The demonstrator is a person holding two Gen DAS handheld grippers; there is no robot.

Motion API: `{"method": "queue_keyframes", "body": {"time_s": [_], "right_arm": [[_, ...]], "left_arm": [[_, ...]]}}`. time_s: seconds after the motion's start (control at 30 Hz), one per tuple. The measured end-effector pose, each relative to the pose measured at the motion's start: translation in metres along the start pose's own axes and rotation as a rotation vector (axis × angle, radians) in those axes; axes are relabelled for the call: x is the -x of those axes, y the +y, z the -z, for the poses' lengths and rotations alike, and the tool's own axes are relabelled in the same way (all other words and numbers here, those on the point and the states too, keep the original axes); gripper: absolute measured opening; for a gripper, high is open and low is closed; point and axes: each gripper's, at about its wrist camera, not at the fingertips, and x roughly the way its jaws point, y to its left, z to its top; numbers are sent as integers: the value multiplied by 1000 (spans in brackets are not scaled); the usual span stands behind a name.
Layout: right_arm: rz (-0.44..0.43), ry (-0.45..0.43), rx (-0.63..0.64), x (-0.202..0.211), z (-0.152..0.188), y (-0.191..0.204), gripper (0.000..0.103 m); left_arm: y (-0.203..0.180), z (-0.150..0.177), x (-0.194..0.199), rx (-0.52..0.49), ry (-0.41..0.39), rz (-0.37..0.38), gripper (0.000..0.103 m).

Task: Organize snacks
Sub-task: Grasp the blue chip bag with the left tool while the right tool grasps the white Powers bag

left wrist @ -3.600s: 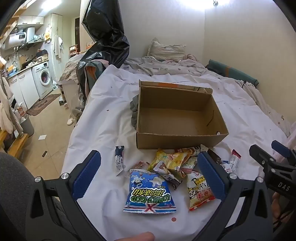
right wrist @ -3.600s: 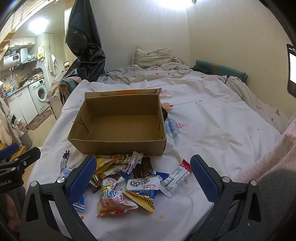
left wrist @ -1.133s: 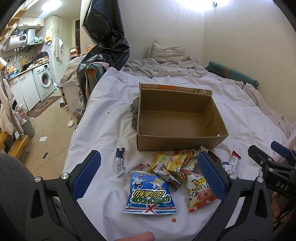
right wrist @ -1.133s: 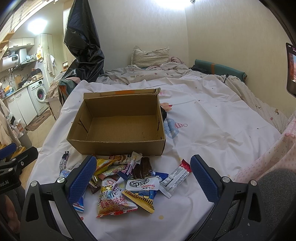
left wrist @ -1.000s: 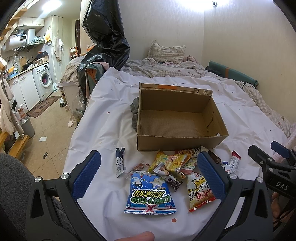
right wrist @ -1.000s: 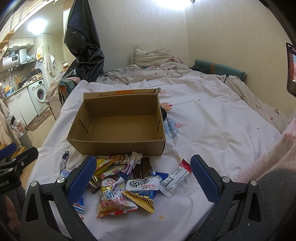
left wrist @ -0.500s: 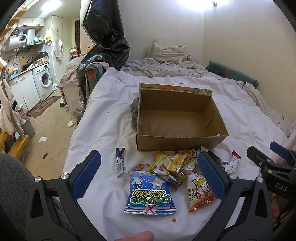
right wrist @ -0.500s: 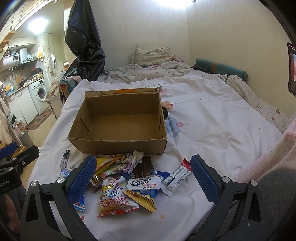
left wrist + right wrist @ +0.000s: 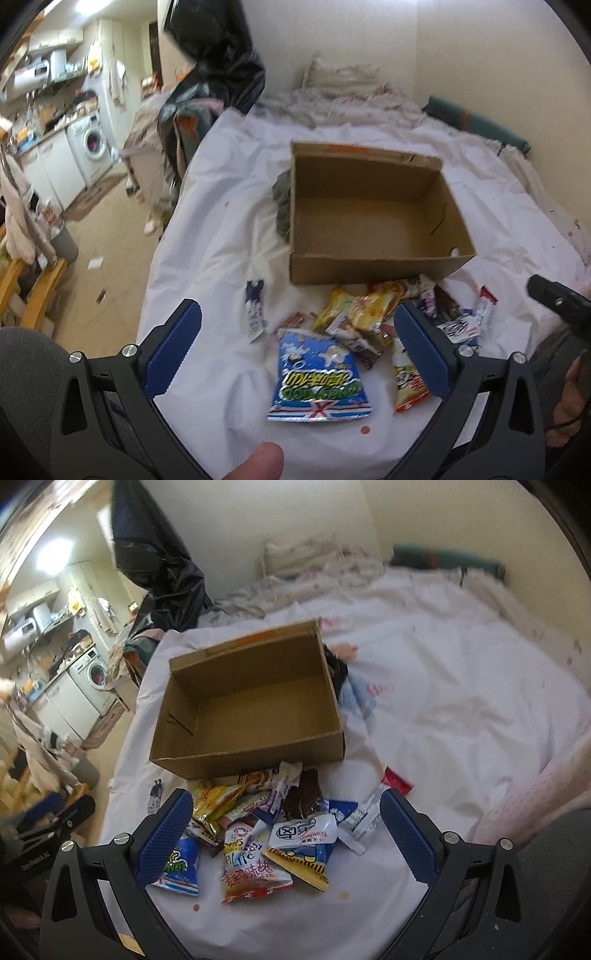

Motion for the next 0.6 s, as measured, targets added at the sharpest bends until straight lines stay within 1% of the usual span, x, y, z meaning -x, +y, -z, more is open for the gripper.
{"method": "queue_keyframes", "body": {"time_s": [0.03, 0.07, 0.1, 0.17, 0.2, 0.27, 0.33, 0.47, 0.53, 0.6], "right_arm": [[-2, 34, -19, -6, -2, -4, 103], [-10, 63, -32, -10, -4, -8, 103], [-31, 107, -51, -18, -4, -11, 103], [-60, 151, -70, -28, -4, -15, 103], [-69, 166, -82, -32, -2, -15, 103], [-83, 180, -101, -36, 0, -20, 103], [-77, 191, -107, -39, 3, -20, 103], [-61, 180, -83, -38, 1, -19, 103], [-55, 177, -74, -36, 2, -18, 103], [-52, 180, -70, -37, 3, -19, 103]], "left_arm": [[3, -1, -7, 13, 34, 0, 103], [8, -2, -19, 32, 97, 5, 103], [10, -2, -27, 43, 140, 10, 103], [15, 0, -54, 63, 279, 34, 103], [16, 3, -70, 74, 361, 51, 103], [15, 13, -89, 90, 463, 67, 103], [6, 26, -105, 70, 539, 80, 103], [-16, 48, -131, 12, 638, 91, 102], [-22, 54, -139, -5, 649, 69, 102], [-27, 57, -142, -15, 633, 49, 102]]}}
